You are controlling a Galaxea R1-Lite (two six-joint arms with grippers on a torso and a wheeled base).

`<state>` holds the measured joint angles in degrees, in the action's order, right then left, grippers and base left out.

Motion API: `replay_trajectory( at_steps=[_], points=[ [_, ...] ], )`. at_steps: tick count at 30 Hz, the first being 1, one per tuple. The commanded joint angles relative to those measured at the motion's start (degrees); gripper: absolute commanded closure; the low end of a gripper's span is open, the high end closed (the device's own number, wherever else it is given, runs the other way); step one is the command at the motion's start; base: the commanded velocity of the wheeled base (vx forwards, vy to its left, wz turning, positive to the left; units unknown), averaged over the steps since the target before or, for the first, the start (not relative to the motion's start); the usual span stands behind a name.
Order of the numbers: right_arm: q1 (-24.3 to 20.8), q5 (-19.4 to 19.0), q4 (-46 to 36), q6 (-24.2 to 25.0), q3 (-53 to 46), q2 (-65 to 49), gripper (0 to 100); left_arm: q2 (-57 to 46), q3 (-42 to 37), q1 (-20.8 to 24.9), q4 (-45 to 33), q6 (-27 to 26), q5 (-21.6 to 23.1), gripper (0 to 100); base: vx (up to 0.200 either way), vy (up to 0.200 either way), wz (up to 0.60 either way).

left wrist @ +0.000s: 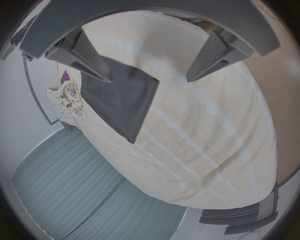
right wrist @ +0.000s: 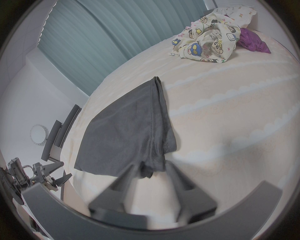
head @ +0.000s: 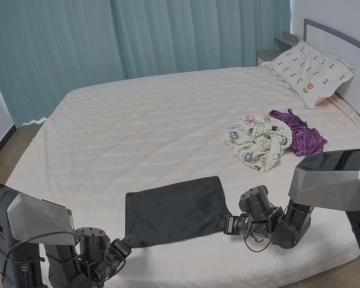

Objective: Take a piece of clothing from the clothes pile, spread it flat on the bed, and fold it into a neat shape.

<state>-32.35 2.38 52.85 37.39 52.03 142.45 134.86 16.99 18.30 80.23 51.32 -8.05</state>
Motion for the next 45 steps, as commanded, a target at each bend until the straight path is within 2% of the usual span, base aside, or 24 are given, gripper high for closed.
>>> replay_trajectory(
  at_steps=[1, 11, 17, 18, 27, 31, 36, 45],
  points=[
    [-0.17, 0.0, -0.11, -0.04, -0.53, -0.24, 100, 0.31, -0.03, -0.02, 0.02, 0.01, -0.04, 0, 0.0, 0.0, 0.0],
    [-0.43, 0.0, -0.46, -0.3, -3.07, -2.09, 100, 0.22, 0.06, -0.1, 0.02, 0.09, -0.04, 0, 0.0, 0.0, 0.0],
    [-0.52, 0.0, -3.63, -0.3, -2.9, -2.96, 100, 0.05, 0.14, -0.37, 0.02, 0.09, -0.04, 0, 0.0, 0.0, 0.0],
    [-0.34, -0.09, -3.28, -0.21, -2.46, -2.79, 0, -0.22, 0.23, -0.37, 0.02, 0.09, -0.04, 0, 0.0, 0.0, 0.0],
    [1.86, -0.18, -3.01, 2.51, -3.87, -9.73, 0, -0.48, 1.9, -1.42, 0.55, -0.08, -0.48, 0, 0.0, 0.0, 0.0],
    [3.61, -0.27, -2.31, 4.27, -7.82, -12.54, 0, -0.48, 2.08, -2.57, 3.01, 0.01, -0.92, 0, 0.0, 0.0, 0.0],
    [3.79, -0.18, -2.22, 9.98, -11.16, -14.57, 0, -0.39, 1.81, -3.18, 3.27, 0.09, -0.57, 0, 0.2, 0.0, 0.0],
    [4.93, -0.97, 1.91, 10.78, -14.5, -13.6, 0, -0.39, 1.55, -2.65, 3.27, 0.09, -0.3, 0, 0.2, 0.0, 0.0]
  ],
)
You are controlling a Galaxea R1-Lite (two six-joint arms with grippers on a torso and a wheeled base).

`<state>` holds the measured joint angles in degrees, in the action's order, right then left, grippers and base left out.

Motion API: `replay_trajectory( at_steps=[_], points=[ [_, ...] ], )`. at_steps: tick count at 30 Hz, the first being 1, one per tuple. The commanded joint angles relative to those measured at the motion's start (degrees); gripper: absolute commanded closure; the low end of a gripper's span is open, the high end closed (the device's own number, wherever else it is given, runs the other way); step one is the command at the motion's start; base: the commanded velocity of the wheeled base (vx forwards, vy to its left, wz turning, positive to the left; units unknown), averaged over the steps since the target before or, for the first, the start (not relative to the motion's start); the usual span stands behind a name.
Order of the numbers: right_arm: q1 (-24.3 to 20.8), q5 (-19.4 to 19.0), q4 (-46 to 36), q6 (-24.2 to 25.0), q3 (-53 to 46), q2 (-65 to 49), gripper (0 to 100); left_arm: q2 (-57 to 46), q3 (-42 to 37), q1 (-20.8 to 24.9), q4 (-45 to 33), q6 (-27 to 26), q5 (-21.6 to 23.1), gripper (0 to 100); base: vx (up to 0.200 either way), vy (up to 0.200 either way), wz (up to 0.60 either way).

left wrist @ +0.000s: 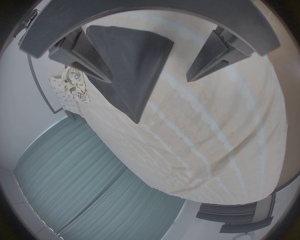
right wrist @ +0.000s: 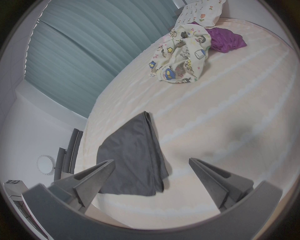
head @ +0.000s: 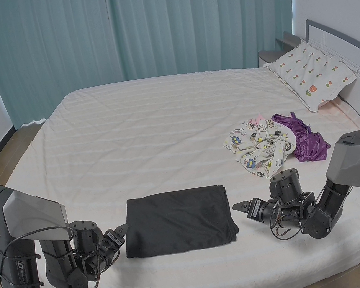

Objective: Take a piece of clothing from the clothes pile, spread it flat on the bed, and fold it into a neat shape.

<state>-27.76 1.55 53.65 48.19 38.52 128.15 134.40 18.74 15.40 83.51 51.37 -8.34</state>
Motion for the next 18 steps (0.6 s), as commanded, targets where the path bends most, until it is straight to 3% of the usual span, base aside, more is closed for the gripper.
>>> replay_trajectory(
  at_steps=[1, 6, 11, 18],
  points=[
    [0.34, -0.14, 1.81, -0.03, -1.26, 1.23, 0, 0.25, -0.28, 0.6, -0.01, 0.04, -0.01, 0, 0.2, 0.0, 0.0],
    [0.51, -0.14, 4.97, -0.11, -2.49, 3.51, 0, 0.69, 0.25, 1.65, -0.1, -0.22, 0.69, 0, 0.0, 0.0, 0.0],
    [0.42, -0.23, 7.17, -0.11, -3.01, 4.13, 0, 1.83, 2.71, 1.65, -0.01, -2.15, 5.44, 0, 0.0, 0.0, 0.0],
    [0.16, -0.23, 9.89, -0.2, -4.51, 4.13, 0, 7.81, 7.37, 0.42, -0.71, -15.16, 4.82, 0, 0.0, 0.0, 0.0]
  ],
)
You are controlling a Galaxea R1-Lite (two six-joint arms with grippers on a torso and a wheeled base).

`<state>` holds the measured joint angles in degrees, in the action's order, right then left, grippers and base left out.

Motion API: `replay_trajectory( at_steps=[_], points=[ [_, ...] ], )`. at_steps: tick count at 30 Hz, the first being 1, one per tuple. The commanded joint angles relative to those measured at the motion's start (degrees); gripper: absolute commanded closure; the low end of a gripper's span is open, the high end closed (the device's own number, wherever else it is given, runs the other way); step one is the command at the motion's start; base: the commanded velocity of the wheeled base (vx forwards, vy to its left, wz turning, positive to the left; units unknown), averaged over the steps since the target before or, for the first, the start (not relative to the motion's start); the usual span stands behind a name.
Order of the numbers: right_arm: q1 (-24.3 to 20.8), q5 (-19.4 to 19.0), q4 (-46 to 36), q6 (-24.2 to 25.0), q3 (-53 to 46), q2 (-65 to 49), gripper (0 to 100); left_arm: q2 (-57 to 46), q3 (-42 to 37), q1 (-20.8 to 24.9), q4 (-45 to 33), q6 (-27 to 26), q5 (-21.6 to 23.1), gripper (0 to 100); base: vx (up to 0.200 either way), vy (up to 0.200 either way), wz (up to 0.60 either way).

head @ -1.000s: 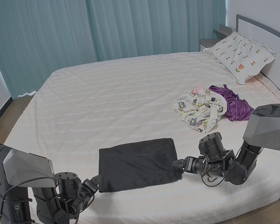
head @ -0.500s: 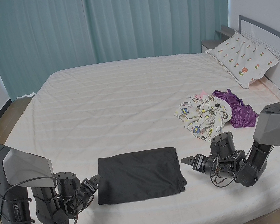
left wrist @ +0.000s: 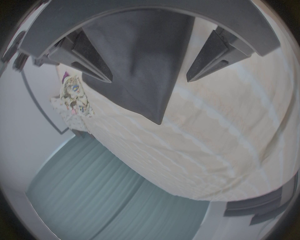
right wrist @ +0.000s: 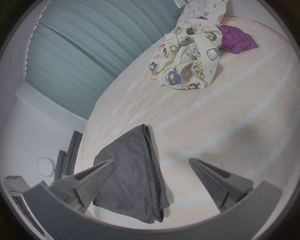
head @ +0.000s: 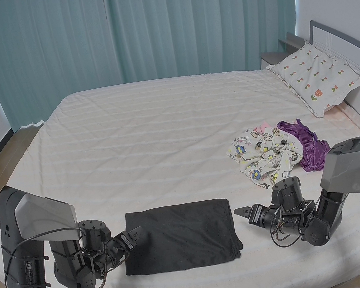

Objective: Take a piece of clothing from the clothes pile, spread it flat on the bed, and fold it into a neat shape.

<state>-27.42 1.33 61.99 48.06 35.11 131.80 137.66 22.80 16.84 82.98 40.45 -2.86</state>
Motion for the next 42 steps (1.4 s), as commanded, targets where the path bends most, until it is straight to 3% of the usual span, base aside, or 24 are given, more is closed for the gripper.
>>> replay_trajectory(
  at_steps=[1, 10, 17, 23, 24, 42],
  points=[
    [-0.18, -0.01, 1.91, -0.07, -1.27, 0.38, 0, 4.73, 3.57, -1.01, -0.19, -4.76, -0.65, 0, 0.0, 0.0, 0.0],
    [-0.09, -0.01, 2.43, -0.07, -1.45, 0.47, 0, 6.05, 6.3, -0.05, -1.24, -4.94, 0.76, 0, 0.0, 0.0, 0.0],
    [-0.09, -0.01, 2.52, -0.07, -1.27, 0.47, 0, 6.05, 7.0, 1.18, -1.24, -4.94, 4.97, 0, 0.0, 0.0, 0.0],
    [-0.09, -0.1, 2.52, -0.07, -1.27, 0.47, 0, 6.4, 7.97, 1.71, -1.33, -4.85, 5.06, 0, 0.0, 0.0, 0.0],
    [-0.09, -0.1, 2.52, -0.07, -1.27, 0.47, 0, 6.4, 7.97, 1.71, -1.33, -4.85, 5.06, 100, 0.0, 0.0, 0.0],
    [-0.09, -0.1, 2.52, 0.02, -1.45, 0.29, 0, 3.76, 4.71, -0.75, -0.8, -5.12, 3.74, 100, 0.0, 0.0, 0.0]
  ],
)
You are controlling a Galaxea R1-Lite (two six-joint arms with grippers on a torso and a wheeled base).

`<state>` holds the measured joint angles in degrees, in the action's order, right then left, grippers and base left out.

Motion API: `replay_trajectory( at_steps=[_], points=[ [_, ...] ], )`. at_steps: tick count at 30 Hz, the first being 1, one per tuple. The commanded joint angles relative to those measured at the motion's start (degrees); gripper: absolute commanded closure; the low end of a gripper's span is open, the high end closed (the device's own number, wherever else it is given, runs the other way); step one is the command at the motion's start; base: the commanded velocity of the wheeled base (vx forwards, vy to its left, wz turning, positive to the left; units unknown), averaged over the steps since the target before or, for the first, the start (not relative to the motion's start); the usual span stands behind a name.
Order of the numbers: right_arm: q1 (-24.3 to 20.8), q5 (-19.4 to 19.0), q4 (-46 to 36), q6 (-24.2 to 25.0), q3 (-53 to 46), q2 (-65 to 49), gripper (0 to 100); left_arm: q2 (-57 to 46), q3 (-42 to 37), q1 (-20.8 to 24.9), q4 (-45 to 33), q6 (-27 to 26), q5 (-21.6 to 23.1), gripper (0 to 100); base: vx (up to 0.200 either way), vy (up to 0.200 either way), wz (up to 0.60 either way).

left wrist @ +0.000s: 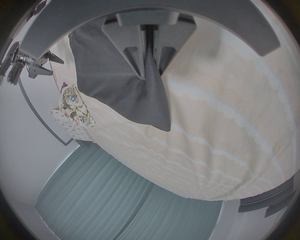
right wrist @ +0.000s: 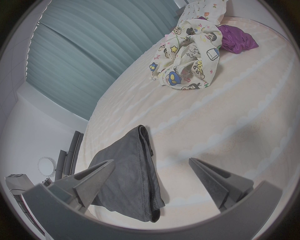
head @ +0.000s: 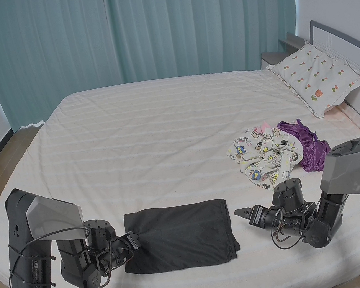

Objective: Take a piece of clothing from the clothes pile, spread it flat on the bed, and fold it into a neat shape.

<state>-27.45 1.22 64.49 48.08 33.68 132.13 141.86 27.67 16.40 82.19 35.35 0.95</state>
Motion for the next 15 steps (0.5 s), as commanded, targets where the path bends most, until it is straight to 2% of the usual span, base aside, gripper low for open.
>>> replay_trajectory(
  at_steps=[1, 8, 9, 15],
  points=[
    [-0.06, 0.01, 0.02, 0.0, -0.02, -0.03, 0, -0.27, -0.16, -0.31, -0.01, -0.02, -0.07, 100, 0.0, 0.0, 0.0],
    [-0.06, 0.01, 0.02, 0.0, -0.02, 0.05, 0, -0.09, -0.25, -0.31, -0.19, -0.2, -0.07, 100, 0.0, 0.0, 0.0],
    [-0.06, 0.01, 0.02, 0.0, -0.02, 0.05, 0, -0.18, -0.25, -0.31, -0.1, -0.37, -0.07, 0, 0.0, 0.0, 0.0],
    [0.03, 0.01, 0.02, 0.0, -0.02, -0.03, 0, -3.17, -1.92, 0.3, 0.08, -0.72, -0.25, 0, 0.0, 0.0, 0.0]
  ],
)
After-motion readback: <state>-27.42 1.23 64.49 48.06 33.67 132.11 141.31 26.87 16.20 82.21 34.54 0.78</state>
